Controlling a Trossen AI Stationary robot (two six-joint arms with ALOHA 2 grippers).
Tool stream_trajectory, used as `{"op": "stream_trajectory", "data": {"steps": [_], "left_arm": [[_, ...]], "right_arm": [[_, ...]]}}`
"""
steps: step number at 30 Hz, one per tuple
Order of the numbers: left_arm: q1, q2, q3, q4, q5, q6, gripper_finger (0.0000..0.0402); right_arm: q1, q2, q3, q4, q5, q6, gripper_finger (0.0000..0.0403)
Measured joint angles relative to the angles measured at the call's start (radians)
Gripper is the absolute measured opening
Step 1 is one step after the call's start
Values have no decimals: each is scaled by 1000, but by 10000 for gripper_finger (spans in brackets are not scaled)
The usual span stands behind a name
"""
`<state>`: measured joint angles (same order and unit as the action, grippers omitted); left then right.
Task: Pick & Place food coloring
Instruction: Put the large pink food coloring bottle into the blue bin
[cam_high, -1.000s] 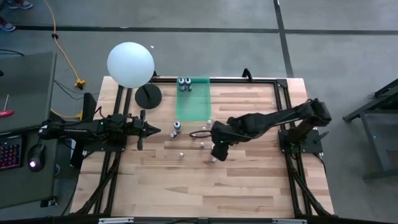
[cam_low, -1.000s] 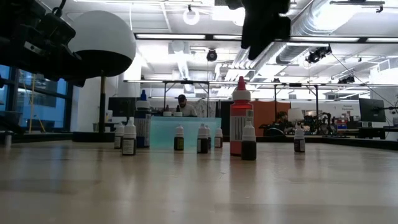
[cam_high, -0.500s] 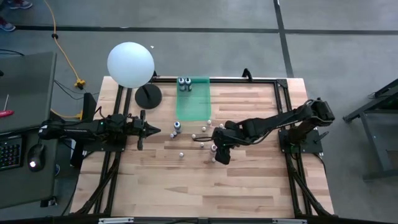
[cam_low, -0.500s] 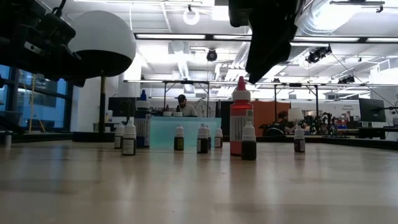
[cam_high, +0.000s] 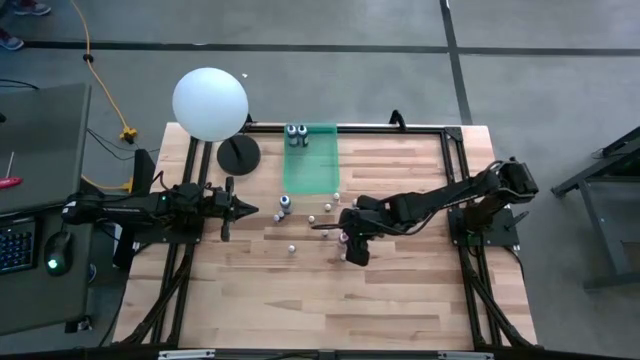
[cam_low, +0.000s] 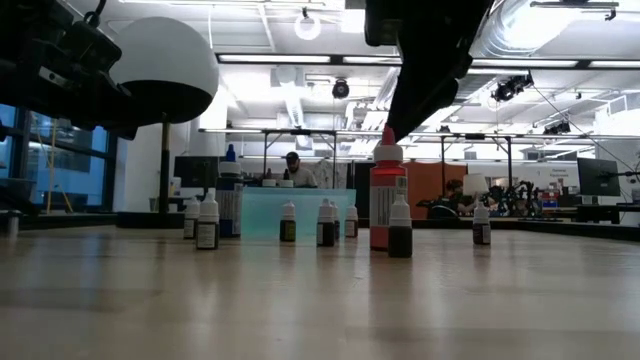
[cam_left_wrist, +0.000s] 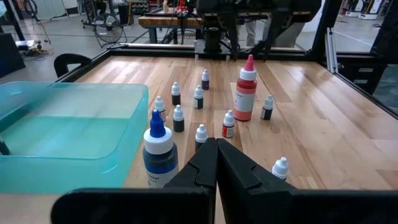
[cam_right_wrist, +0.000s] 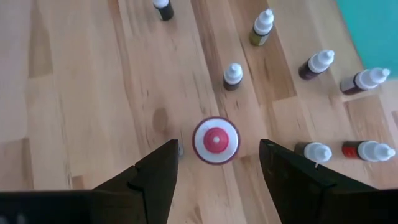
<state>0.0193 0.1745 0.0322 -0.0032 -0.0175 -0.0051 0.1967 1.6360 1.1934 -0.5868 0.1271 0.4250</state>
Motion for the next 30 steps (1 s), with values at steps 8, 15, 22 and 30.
{"op": "stream_trajectory", "data": {"steps": [8,15,22,30], "left_arm": [[0,0,0,0,0,0,0],[0,0,0,0,0,0,0],[0,0,0,0,0,0,0],[0,0,0,0,0,0,0]], "right_arm": [[0,40,1,25,-8,-7,216],[-2,76,1,23,-6,-5,216],[-2,81,1,23,15,7,204],[-20,81,1,0,-35,8,156]]}}
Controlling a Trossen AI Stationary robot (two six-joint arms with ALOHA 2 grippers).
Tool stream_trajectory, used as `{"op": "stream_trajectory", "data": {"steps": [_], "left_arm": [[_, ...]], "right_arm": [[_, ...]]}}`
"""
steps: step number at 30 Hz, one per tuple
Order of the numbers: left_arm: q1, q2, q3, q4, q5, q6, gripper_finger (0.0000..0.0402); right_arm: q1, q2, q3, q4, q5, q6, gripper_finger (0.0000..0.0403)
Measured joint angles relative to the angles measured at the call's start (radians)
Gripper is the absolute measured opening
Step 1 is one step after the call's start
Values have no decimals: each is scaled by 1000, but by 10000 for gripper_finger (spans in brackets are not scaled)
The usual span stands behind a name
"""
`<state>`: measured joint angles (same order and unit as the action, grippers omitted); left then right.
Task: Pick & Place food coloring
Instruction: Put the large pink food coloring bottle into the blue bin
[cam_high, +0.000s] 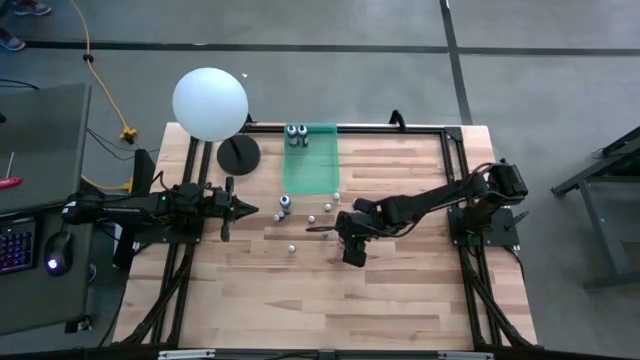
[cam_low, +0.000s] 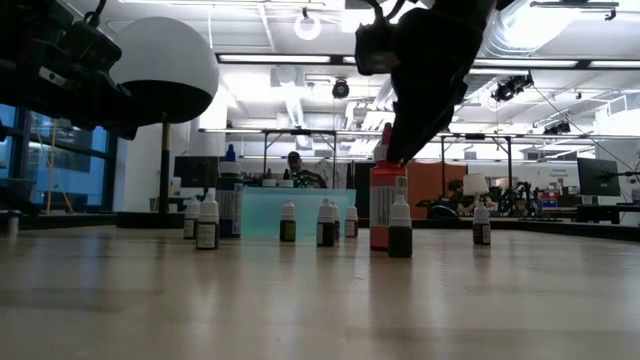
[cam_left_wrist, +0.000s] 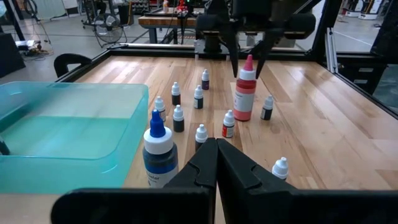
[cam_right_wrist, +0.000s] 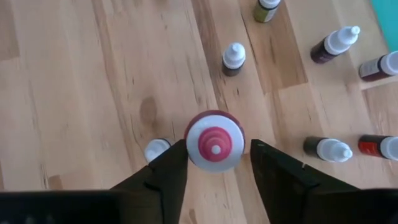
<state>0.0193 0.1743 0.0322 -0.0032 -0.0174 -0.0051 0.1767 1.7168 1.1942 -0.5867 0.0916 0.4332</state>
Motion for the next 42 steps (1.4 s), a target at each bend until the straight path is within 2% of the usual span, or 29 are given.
{"op": "stream_trajectory", "data": {"steps": [9,31,42], "left_arm": [[0,0,0,0,0,0,0],[0,0,0,0,0,0,0],[0,0,0,0,0,0,0]], "right_arm": [[-25,0,0,30,-35,4,110],[-27,-3,22,25,-39,39,107],[-27,-4,172,-138,-39,14,107]]}}
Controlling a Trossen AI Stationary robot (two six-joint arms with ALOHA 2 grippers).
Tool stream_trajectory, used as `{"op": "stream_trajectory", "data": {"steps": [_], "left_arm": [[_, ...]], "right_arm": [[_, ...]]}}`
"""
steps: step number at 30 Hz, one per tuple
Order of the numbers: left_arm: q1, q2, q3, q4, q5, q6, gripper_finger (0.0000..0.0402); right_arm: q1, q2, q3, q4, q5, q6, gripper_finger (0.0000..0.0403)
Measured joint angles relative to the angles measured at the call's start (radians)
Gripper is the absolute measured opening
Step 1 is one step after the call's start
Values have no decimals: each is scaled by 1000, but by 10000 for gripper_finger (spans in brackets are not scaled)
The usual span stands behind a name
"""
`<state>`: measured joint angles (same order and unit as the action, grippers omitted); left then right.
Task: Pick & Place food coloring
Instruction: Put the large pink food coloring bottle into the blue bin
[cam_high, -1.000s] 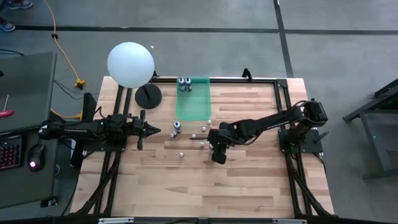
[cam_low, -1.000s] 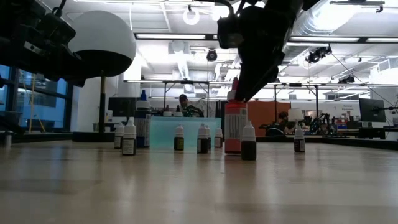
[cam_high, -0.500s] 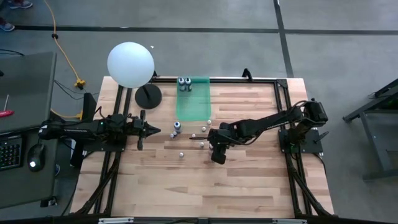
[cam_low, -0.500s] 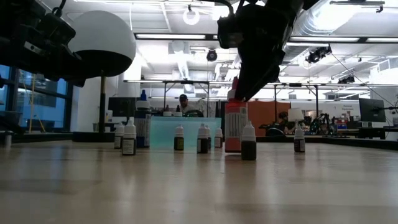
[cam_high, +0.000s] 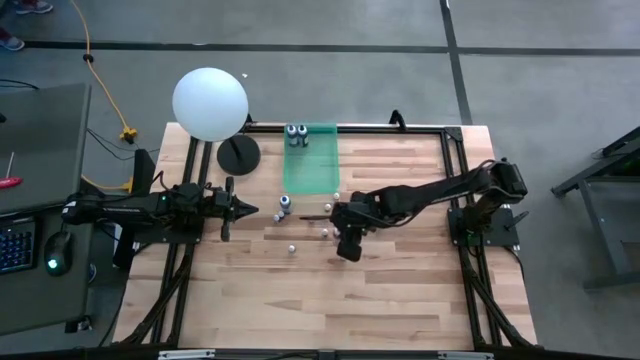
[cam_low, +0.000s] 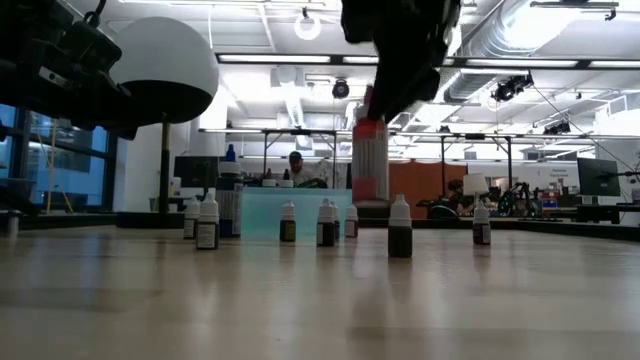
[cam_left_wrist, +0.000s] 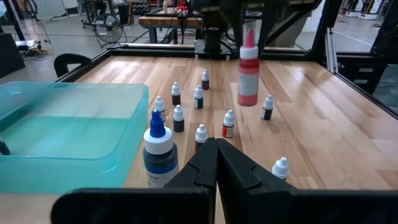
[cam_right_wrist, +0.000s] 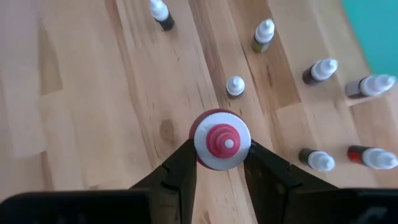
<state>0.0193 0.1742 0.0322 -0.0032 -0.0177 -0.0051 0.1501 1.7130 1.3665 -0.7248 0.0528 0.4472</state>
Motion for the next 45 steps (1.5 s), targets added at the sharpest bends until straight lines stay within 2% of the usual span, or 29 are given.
{"op": "stream_trajectory", "data": {"steps": [10,16,20,23,29,37,45], "left_arm": [[0,0,0,0,0,0,0],[0,0,0,0,0,0,0],[0,0,0,0,0,0,0],[0,0,0,0,0,0,0],[0,0,0,0,0,0,0],[0,0,0,0,0,0,0],[0,0,0,0,0,0,0]], "right_arm": [[-44,0,260,-176,47,-60,108],[-109,0,412,-229,108,-154,107],[-177,0,481,-227,113,-204,109],[-238,-2,501,-207,110,-240,110],[-367,21,503,-136,39,-301,109],[-518,143,502,2,-65,-344,110],[-647,235,502,37,-120,-345,111]]}}
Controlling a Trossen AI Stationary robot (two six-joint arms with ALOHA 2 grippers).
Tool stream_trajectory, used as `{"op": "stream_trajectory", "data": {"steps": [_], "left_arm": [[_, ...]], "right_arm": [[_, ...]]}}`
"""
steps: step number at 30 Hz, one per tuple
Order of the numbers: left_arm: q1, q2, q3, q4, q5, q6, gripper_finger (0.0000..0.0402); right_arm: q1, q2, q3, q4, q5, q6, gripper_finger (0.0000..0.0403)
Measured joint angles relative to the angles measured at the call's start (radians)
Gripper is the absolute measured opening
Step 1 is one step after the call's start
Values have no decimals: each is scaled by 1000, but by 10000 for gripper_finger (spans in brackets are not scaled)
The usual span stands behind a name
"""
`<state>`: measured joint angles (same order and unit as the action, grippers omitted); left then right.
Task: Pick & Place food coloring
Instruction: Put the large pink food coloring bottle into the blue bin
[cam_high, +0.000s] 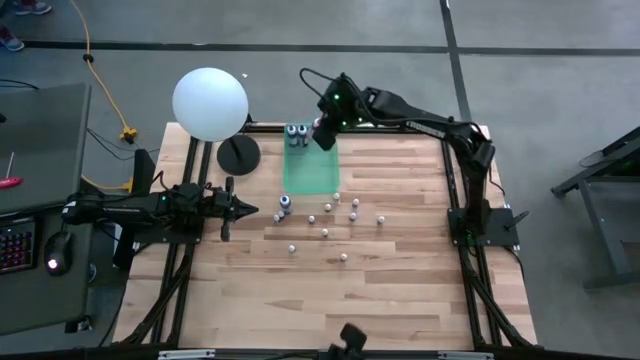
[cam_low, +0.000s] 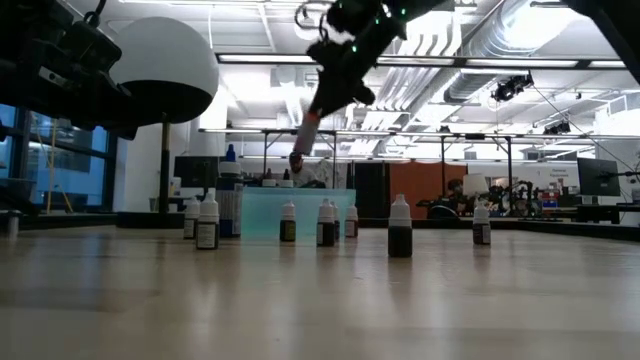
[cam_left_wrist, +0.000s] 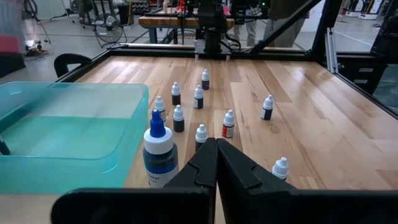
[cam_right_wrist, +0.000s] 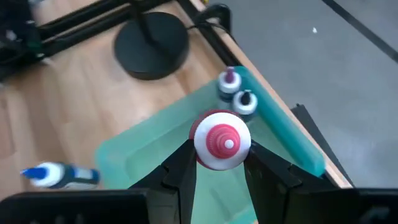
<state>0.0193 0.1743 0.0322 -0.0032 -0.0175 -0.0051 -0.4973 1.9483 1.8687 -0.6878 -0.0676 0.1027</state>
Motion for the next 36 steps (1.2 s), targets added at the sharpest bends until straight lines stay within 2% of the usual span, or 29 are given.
{"op": "stream_trajectory", "data": {"steps": [8,24,36], "left_arm": [[0,0,0,0,0,0,0],[0,0,0,0,0,0,0],[0,0,0,0,0,0,0]], "right_arm": [[-74,94,0,57,-56,1,112],[-93,217,-1,86,-61,-2,111],[-108,233,4,147,-34,8,112]]}}
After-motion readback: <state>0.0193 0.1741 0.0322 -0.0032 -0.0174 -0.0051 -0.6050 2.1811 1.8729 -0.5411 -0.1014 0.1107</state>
